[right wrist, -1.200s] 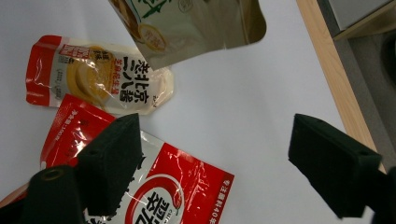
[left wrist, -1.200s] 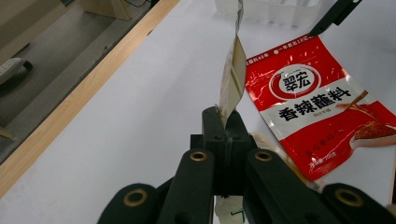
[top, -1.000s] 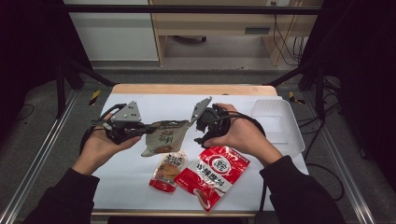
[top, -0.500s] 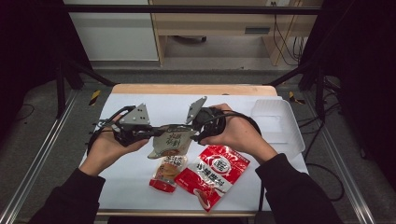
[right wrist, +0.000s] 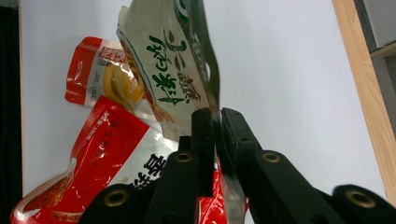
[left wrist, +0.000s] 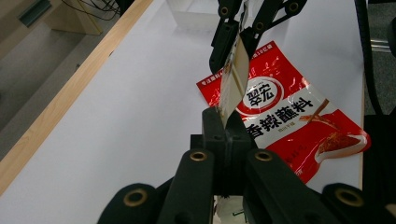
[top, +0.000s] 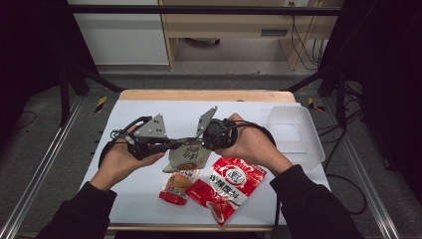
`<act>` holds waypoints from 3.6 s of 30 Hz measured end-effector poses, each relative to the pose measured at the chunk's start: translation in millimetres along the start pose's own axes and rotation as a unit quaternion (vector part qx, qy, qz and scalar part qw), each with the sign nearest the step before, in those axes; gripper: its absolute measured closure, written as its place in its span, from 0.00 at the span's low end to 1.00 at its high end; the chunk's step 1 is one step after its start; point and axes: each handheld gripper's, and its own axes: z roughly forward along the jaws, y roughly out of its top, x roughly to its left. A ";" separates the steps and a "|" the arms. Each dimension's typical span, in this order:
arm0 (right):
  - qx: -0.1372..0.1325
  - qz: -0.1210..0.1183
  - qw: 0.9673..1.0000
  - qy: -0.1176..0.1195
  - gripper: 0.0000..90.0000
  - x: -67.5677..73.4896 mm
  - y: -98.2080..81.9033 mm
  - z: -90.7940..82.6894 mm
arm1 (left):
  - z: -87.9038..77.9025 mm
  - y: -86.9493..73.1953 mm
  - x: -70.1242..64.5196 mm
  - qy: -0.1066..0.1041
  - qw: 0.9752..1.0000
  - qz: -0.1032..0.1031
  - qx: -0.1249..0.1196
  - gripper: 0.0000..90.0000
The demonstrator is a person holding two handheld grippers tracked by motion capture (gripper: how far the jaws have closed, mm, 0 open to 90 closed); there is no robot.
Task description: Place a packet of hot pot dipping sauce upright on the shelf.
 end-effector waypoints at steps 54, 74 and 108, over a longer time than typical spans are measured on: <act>0.033 0.067 0.985 -0.153 1.00 -43.3 -88.0 -132.0 | -6.2 -198.9 -18.3 0.145 0.973 -0.175 -0.023 0.11; 0.043 0.117 0.977 -0.171 1.00 -43.6 -169.2 -165.7 | -8.2 -204.5 -15.7 0.167 0.970 -0.176 -0.011 0.11; -0.005 0.122 0.985 -0.120 1.00 -33.9 -214.8 -156.9 | -8.1 -205.2 -16.4 0.169 0.969 -0.178 -0.010 0.11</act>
